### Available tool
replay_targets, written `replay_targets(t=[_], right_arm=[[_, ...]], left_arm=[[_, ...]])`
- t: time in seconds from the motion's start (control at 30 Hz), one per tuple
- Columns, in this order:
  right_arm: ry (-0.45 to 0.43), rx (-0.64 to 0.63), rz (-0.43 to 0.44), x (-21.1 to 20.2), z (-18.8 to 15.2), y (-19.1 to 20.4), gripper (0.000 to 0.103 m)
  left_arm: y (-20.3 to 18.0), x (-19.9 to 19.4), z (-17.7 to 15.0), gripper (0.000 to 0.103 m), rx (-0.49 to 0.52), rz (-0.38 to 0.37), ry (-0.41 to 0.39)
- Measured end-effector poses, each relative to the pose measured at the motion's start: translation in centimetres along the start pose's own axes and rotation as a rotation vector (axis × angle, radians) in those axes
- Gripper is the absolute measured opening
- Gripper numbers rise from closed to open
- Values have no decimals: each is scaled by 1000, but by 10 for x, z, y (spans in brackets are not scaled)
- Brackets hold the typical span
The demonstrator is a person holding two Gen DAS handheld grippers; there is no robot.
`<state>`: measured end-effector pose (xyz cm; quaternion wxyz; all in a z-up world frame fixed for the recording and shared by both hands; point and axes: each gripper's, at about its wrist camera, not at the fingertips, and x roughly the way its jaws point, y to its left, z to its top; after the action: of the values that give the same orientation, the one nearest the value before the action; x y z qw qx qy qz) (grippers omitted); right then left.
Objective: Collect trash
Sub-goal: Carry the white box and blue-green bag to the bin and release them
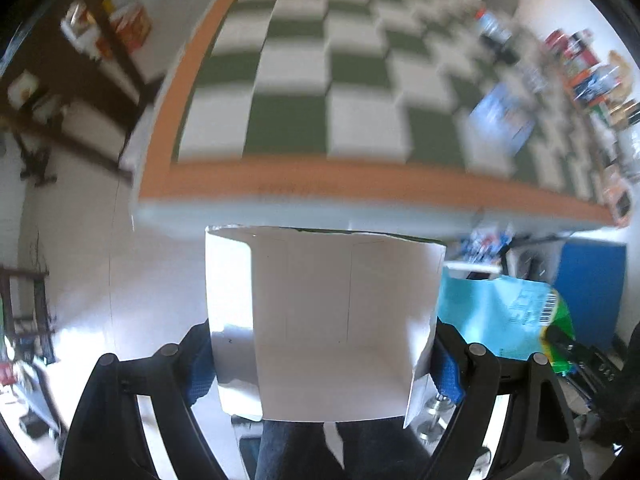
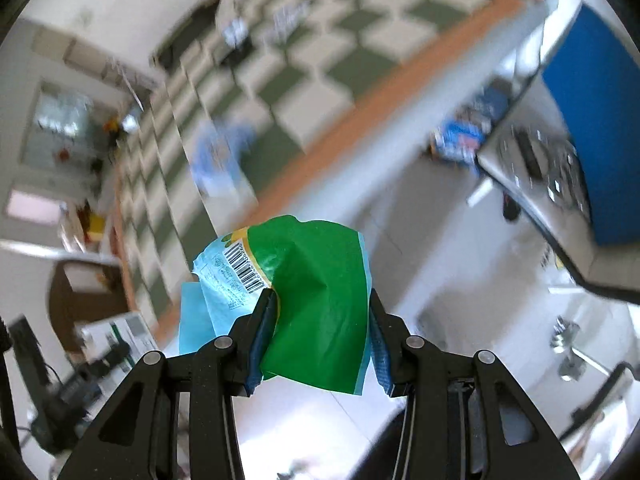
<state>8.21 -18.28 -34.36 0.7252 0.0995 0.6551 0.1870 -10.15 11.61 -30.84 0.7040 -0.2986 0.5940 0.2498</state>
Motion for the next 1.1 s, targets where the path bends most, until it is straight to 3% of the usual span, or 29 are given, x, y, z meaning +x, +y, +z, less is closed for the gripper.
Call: replay_targets(t=[0.2,0.43,0.53,0.6,0.7,0.77,0.8,1.0,1.1], right_arm=[[92,-50,-126,125,-58,-22,45],[163,-99,-228,304,-86,-34,45],[201,-119,-247,370,-93,-38,46],[266,-144,-248,409,-98,-38,47],[343,-130,-215,443,-104,-45,58],[337,-160,-223,446,-107,-46,97],[328,-177,-228,444,-107,-45,101],[298,-352,-337,429,-120,-29,101],[299,-427,-369,427,-125,-21,102]], left_arm=[[31,132,-26,85,-66,28,132],[50,307,-22,87,-69,-47,276],[57,353,-20,89,-55,-46,304],[65,366,-22,98,-64,-46,314],[82,368,-29,99,-91,-32,301],[90,363,-35,99,-102,-21,296],[93,360,-38,99,-109,-10,288],[94,332,-53,99,-70,105,210],[94,323,-60,99,-64,129,201]])
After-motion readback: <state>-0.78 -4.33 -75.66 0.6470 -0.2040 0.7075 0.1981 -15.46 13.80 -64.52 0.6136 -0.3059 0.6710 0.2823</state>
